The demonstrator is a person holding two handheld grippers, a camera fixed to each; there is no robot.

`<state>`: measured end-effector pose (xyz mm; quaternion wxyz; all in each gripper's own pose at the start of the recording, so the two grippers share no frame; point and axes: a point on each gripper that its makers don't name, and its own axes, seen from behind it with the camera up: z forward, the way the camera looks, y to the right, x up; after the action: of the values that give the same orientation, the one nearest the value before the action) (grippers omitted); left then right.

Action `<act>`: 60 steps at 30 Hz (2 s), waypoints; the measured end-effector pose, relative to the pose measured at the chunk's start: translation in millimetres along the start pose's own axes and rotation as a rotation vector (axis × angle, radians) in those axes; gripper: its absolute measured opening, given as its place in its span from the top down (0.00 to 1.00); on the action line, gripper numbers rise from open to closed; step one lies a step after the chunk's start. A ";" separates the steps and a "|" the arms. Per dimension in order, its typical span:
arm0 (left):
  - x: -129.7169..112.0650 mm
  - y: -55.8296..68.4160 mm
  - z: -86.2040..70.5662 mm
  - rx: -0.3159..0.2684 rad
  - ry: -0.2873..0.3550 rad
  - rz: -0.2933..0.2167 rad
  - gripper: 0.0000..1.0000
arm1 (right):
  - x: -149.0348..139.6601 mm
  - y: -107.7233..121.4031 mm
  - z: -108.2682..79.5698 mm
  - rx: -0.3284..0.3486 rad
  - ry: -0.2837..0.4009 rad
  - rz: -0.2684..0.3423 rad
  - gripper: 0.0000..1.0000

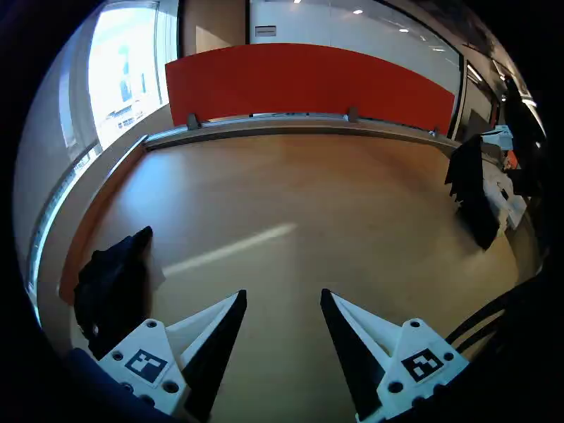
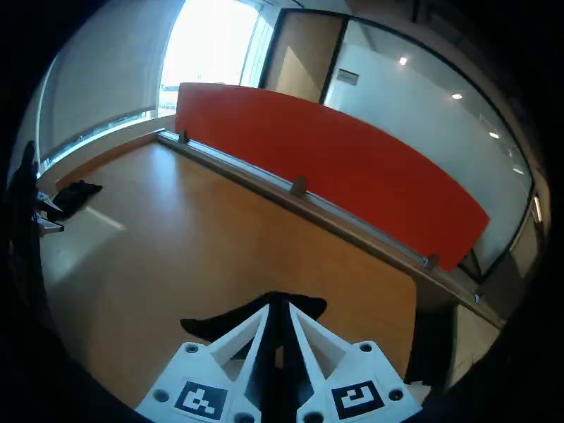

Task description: Fold towel

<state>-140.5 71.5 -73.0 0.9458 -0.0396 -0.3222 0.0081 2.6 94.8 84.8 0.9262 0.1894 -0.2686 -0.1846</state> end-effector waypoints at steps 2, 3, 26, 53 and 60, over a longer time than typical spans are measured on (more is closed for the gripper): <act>1.0 1.5 0.5 0.000 0.000 0.002 0.23 | -5.0 9.1 -1.3 -0.011 -0.007 0.007 0.95; 1.5 2.3 0.7 -0.001 0.000 0.003 0.23 | -7.5 13.2 -2.0 -0.015 -0.011 0.010 0.95; 5.3 14.4 0.1 -0.013 -0.003 0.034 0.23 | -75.6 57.2 -38.4 -0.104 -0.088 0.073 0.95; 3.4 20.4 -3.0 -0.032 -0.008 0.072 0.23 | -187.9 41.8 -90.8 -0.182 -0.199 0.165 0.95; -0.5 15.9 -5.2 -0.025 -0.014 0.073 0.23 | -216.1 37.4 -89.6 -0.194 -0.237 0.181 0.95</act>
<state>-137.5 87.0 -78.7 0.9421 -0.0632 -0.3271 0.0391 -107.7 245.4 -61.0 0.9149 0.0511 -0.3727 -0.1464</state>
